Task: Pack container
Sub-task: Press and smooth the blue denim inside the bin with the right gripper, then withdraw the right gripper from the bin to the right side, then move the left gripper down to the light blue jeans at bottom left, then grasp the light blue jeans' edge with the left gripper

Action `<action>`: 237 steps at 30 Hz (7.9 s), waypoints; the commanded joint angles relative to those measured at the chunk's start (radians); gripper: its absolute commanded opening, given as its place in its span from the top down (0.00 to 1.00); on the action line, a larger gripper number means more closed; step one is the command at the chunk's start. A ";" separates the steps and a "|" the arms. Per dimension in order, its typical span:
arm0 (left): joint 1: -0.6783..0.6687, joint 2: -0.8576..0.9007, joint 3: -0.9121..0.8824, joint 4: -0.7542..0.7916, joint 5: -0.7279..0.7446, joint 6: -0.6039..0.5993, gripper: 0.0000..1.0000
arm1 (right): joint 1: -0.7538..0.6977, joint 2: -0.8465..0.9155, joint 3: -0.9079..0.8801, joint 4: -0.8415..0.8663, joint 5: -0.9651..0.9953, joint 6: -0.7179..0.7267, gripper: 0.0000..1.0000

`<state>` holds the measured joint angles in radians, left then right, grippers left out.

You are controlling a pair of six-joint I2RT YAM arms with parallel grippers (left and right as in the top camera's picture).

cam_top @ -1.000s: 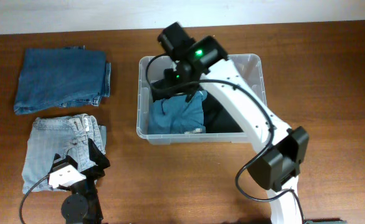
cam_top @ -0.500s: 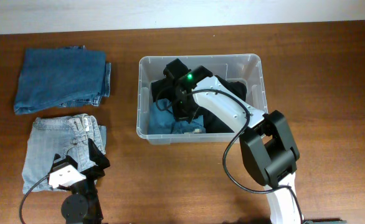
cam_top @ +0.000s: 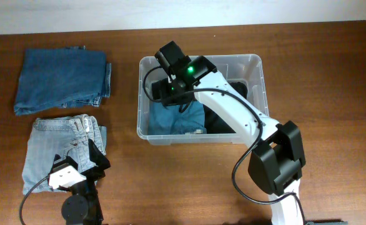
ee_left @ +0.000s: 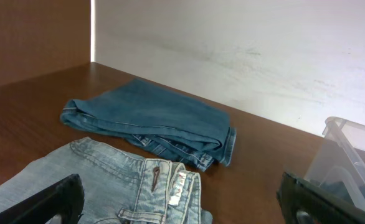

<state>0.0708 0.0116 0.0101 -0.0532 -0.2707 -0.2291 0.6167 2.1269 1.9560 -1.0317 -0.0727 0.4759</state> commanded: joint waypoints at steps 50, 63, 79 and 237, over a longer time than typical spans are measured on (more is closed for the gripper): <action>0.005 -0.006 -0.001 -0.005 -0.011 -0.002 0.01 | -0.053 0.021 -0.220 -0.009 0.082 0.003 0.90; 0.005 -0.006 -0.001 -0.005 -0.011 -0.002 0.01 | -0.107 -0.158 0.299 -0.392 0.256 -0.034 0.25; 0.005 -0.006 -0.001 -0.005 -0.011 -0.002 0.01 | -0.558 -0.435 0.409 -0.667 0.306 -0.159 0.01; 0.762 2.038 1.148 -0.893 0.948 0.612 0.01 | -1.173 -0.497 -0.025 -0.576 0.193 -0.097 0.01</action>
<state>0.8440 1.9896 1.2057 -0.9493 0.7120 0.3992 -0.5503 1.6375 1.9312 -1.6077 0.1177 0.3668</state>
